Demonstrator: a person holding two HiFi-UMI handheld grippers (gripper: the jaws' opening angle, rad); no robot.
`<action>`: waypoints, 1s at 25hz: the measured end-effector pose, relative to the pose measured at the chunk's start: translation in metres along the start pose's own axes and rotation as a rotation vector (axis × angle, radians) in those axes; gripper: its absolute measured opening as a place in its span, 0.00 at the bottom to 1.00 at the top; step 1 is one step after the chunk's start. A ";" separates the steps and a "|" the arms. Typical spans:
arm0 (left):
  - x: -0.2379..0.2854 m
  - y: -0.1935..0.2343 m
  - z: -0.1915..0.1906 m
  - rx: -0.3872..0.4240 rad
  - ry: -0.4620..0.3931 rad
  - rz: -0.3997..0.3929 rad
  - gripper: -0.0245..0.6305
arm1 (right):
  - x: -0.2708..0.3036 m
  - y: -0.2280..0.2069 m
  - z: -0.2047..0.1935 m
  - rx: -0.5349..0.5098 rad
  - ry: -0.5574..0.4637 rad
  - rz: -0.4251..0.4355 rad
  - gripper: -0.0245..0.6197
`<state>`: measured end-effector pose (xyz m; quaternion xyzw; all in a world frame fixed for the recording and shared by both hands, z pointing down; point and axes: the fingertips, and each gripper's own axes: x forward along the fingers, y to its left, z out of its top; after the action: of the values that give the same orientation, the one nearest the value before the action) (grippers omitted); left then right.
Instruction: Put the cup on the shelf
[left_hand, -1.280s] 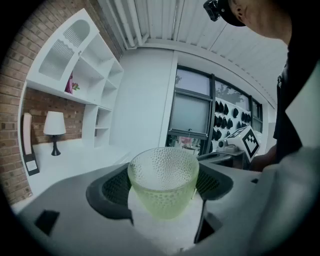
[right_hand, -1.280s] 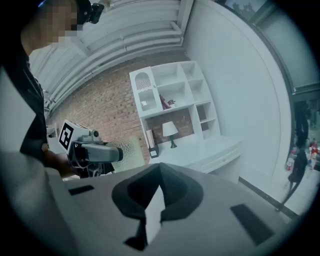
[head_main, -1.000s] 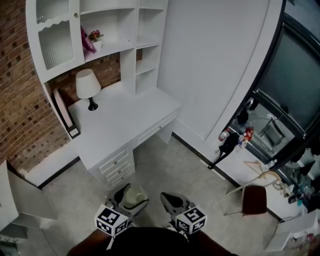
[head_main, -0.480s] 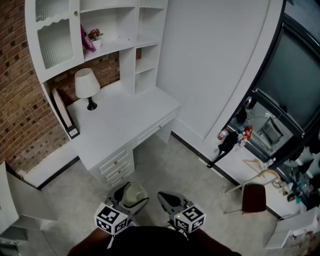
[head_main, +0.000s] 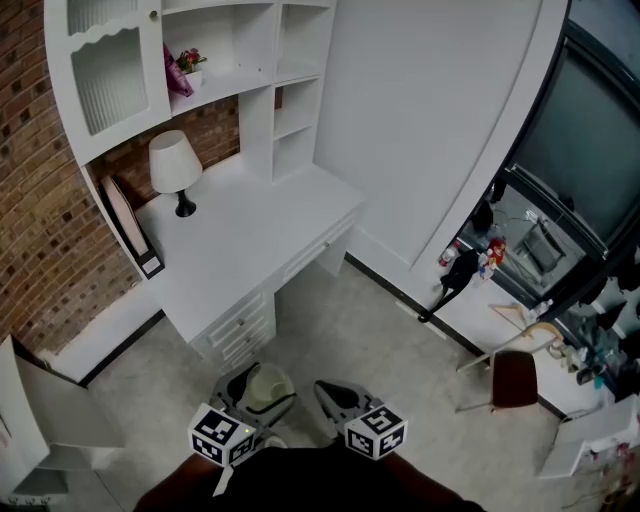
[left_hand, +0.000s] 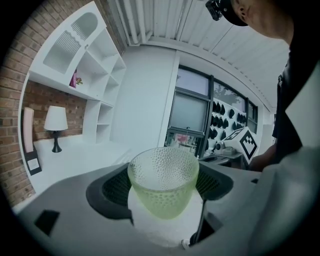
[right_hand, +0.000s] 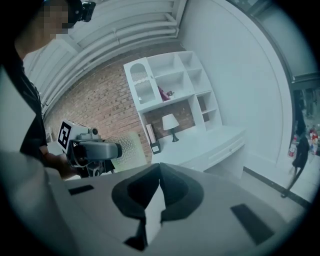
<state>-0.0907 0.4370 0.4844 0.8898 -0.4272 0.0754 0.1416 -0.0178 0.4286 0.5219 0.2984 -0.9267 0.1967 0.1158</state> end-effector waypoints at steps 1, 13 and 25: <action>-0.003 0.003 -0.002 0.001 0.006 -0.006 0.63 | 0.003 0.003 -0.003 0.008 0.003 -0.006 0.05; 0.005 0.025 -0.011 -0.030 0.026 -0.055 0.63 | 0.016 -0.002 0.000 0.019 0.004 -0.074 0.05; 0.059 0.062 0.014 -0.014 0.039 -0.029 0.63 | 0.047 -0.070 0.042 0.020 -0.038 -0.090 0.05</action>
<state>-0.1021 0.3517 0.4976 0.8933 -0.4119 0.0876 0.1570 -0.0174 0.3347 0.5206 0.3445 -0.9124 0.1948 0.1041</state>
